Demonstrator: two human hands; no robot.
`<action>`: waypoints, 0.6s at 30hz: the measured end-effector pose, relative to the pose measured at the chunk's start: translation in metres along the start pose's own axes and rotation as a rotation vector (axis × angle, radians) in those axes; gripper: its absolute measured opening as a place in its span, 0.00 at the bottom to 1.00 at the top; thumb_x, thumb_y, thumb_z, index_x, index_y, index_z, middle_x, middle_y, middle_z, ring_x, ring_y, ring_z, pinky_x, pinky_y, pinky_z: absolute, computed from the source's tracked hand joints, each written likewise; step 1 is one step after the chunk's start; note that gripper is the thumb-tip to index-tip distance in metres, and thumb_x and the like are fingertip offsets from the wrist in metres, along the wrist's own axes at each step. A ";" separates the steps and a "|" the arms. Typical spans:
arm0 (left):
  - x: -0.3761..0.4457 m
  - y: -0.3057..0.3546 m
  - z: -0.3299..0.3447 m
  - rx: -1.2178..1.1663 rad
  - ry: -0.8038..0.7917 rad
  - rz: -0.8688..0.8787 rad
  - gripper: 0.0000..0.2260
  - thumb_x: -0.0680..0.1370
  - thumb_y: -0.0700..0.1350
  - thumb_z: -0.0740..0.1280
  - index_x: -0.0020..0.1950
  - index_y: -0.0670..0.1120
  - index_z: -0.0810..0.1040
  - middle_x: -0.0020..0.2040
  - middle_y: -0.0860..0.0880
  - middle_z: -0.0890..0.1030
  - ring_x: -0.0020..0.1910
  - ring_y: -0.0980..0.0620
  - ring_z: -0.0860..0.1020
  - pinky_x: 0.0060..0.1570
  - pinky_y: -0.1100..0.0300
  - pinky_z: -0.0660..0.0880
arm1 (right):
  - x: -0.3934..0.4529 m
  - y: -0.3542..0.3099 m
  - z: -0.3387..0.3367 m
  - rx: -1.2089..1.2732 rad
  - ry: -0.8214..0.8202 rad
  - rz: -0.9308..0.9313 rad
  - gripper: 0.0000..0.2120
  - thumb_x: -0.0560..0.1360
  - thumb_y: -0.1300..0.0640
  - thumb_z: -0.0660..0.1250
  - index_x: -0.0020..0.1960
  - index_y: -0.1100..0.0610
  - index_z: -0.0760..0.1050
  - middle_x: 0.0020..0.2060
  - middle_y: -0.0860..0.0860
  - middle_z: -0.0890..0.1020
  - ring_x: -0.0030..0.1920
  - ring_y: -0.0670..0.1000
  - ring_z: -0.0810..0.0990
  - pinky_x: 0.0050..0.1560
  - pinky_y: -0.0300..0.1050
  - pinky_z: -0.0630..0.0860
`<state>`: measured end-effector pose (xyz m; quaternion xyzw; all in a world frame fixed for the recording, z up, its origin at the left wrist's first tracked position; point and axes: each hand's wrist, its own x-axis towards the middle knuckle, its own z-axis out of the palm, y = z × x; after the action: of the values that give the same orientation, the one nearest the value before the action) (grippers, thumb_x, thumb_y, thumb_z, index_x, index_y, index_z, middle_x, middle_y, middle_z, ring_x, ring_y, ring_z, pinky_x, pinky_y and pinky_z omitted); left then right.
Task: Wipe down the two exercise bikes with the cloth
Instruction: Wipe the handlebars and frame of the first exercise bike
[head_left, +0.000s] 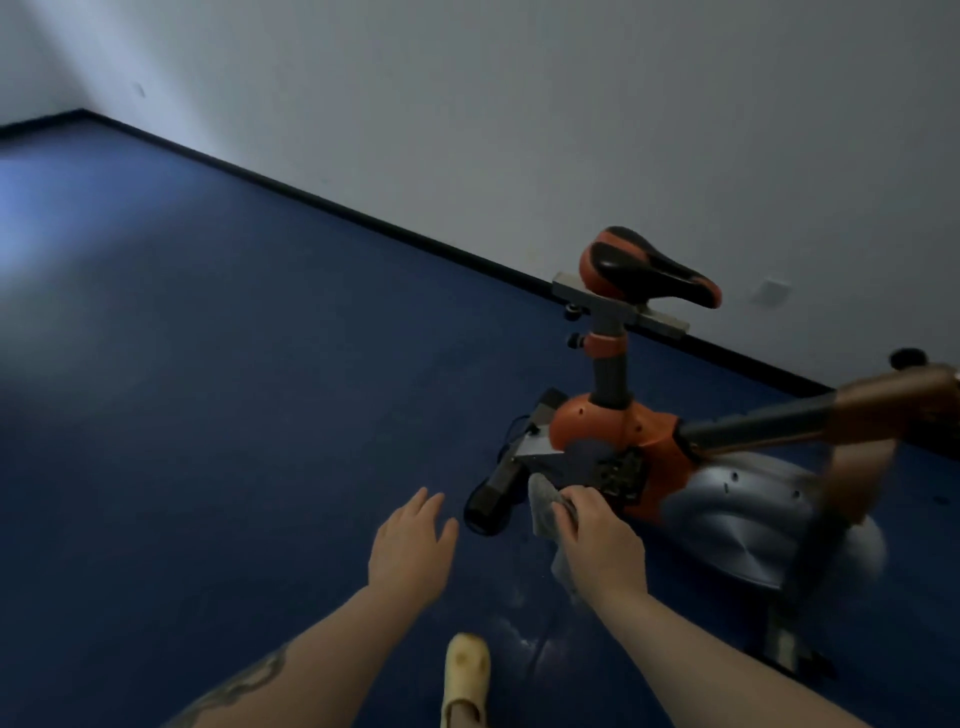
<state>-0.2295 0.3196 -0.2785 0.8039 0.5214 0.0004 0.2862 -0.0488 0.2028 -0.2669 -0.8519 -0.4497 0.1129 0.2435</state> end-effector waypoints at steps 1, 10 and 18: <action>0.016 -0.008 -0.006 0.005 -0.007 -0.002 0.24 0.82 0.56 0.54 0.76 0.51 0.60 0.78 0.52 0.57 0.75 0.50 0.61 0.72 0.52 0.61 | 0.015 -0.008 0.010 0.001 0.003 -0.002 0.09 0.81 0.47 0.56 0.50 0.49 0.72 0.46 0.45 0.76 0.39 0.49 0.78 0.37 0.52 0.76; 0.160 -0.063 -0.094 0.082 -0.032 0.017 0.23 0.82 0.56 0.53 0.77 0.51 0.59 0.78 0.52 0.57 0.75 0.51 0.60 0.73 0.53 0.59 | 0.153 -0.087 0.069 0.021 0.008 0.085 0.08 0.80 0.48 0.58 0.48 0.50 0.72 0.43 0.46 0.77 0.37 0.49 0.78 0.34 0.49 0.74; 0.283 -0.147 -0.172 0.085 -0.088 0.012 0.24 0.82 0.56 0.52 0.77 0.51 0.59 0.78 0.52 0.57 0.75 0.51 0.59 0.73 0.53 0.58 | 0.258 -0.176 0.138 0.000 0.018 0.172 0.08 0.81 0.48 0.57 0.46 0.49 0.70 0.41 0.45 0.77 0.35 0.47 0.77 0.34 0.50 0.75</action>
<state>-0.2750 0.6793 -0.2873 0.8178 0.5027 -0.0554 0.2745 -0.0835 0.5415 -0.2875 -0.8883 -0.3728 0.1255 0.2370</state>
